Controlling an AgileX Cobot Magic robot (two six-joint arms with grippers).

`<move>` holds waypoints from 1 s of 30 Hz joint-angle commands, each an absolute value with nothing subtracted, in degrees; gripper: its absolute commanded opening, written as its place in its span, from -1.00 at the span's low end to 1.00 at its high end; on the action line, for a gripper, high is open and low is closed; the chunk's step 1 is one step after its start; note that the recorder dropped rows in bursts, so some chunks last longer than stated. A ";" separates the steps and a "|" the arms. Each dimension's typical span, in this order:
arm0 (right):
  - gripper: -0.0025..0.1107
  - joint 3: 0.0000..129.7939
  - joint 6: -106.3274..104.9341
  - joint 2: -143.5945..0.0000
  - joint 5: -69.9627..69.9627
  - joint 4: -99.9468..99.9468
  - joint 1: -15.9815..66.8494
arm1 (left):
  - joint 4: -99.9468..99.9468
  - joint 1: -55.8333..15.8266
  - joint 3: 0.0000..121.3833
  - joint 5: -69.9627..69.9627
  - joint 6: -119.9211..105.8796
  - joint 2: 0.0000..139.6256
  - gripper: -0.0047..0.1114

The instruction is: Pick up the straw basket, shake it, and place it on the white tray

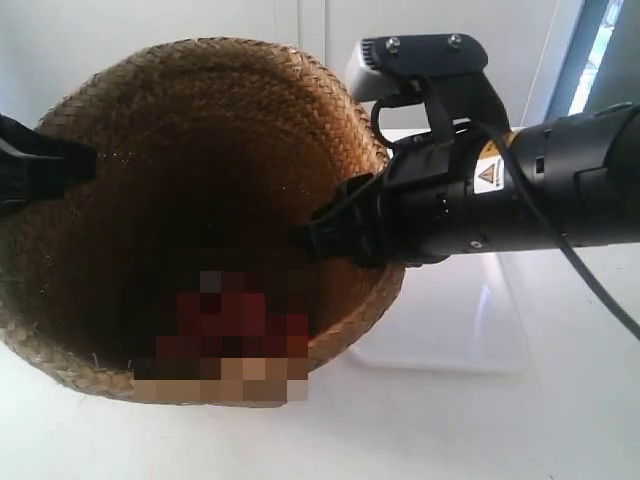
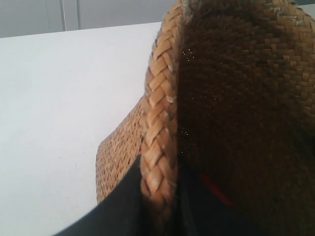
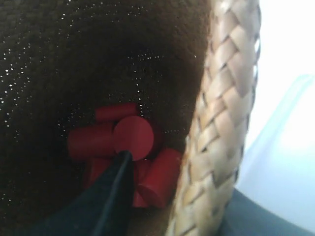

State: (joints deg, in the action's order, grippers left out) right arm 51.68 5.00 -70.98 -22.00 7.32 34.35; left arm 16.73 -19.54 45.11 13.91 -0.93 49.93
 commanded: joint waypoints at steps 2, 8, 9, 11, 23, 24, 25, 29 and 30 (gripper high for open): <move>-0.96 56.32 3.11 -69.78 -23.64 6.59 34.83 | 15.55 -19.92 48.62 11.76 -2.95 49.22 -0.92; -0.96 57.23 6.56 -68.15 -22.79 2.86 36.21 | 12.64 -19.59 50.54 19.34 -0.34 48.43 -0.92; -0.96 56.51 8.77 -70.87 -24.22 3.20 35.70 | 12.80 -19.43 48.25 19.51 3.45 50.12 -0.92; -0.96 57.47 8.16 -72.76 -27.61 5.58 36.04 | 12.97 -19.69 46.83 17.40 4.08 50.40 -0.92; -0.96 57.97 3.60 -71.66 -27.64 6.16 37.44 | 12.42 -20.06 47.33 16.08 2.82 48.41 -0.92; -0.96 56.87 4.21 -71.81 -26.22 6.16 37.44 | 12.39 -20.06 47.05 16.83 2.40 48.49 -0.92; -0.96 55.74 4.83 -72.06 -24.76 6.16 37.44 | 12.39 -20.06 46.50 17.18 2.40 48.63 -0.92; -0.96 56.36 5.39 -71.37 -24.09 6.16 37.44 | 12.29 -20.06 47.31 13.45 1.09 48.43 -0.92; -0.96 62.47 5.11 -68.25 -28.82 6.16 37.56 | 12.72 -20.16 52.86 14.10 1.20 46.72 -0.92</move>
State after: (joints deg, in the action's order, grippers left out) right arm 55.96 6.58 -72.07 -26.98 6.61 37.04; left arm 12.22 -19.39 46.57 17.34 4.05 49.05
